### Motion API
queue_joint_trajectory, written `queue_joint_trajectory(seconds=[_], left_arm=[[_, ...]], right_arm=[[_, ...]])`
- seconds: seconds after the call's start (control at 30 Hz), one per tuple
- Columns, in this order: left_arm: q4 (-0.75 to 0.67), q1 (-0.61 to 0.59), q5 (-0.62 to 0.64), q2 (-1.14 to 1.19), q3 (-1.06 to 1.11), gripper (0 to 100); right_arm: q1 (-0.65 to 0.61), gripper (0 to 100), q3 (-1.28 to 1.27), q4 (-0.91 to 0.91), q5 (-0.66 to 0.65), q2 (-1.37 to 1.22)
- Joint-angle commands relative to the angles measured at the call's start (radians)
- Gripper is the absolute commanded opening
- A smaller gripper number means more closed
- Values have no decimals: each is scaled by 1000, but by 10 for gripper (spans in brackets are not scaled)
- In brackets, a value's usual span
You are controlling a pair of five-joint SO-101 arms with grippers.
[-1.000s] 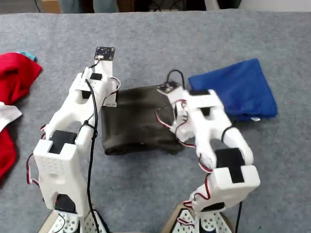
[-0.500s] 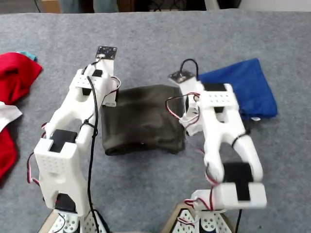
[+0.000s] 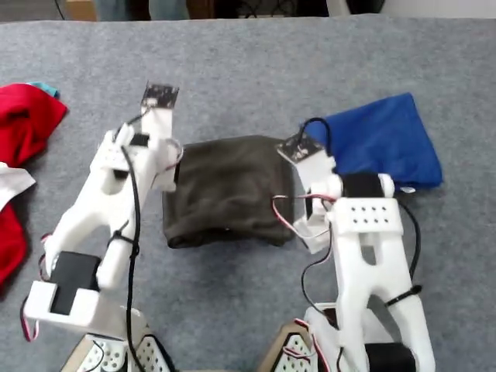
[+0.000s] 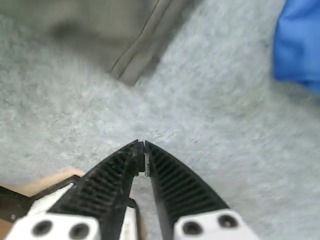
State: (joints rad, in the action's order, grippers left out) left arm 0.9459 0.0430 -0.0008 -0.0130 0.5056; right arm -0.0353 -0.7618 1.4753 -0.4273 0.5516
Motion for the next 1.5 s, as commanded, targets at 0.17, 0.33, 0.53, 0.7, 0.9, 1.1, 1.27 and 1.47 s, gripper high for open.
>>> queue_joint_trajectory(seconds=[0.17,0.33,0.53,0.7,0.9,1.1,1.27,1.47], left_arm=[[-203,-122,69,-63,222,29],[-198,-122,71,-63,226,29],[-198,-124,71,-63,232,29],[-198,-122,71,-63,232,29],[-196,-120,71,-63,232,29],[-196,-120,71,-63,232,29],[-196,-122,71,-63,232,29],[-196,-122,71,-63,232,29]], right_arm=[[-199,193,21,-126,559,-101],[-275,271,96,-224,799,-282],[-275,348,239,-264,967,-541],[-287,355,341,-264,1011,-696],[-288,354,412,-264,1020,-826],[-328,308,423,-269,1020,-918],[-358,92,423,-321,1014,-961],[-342,77,421,-318,973,-963]])
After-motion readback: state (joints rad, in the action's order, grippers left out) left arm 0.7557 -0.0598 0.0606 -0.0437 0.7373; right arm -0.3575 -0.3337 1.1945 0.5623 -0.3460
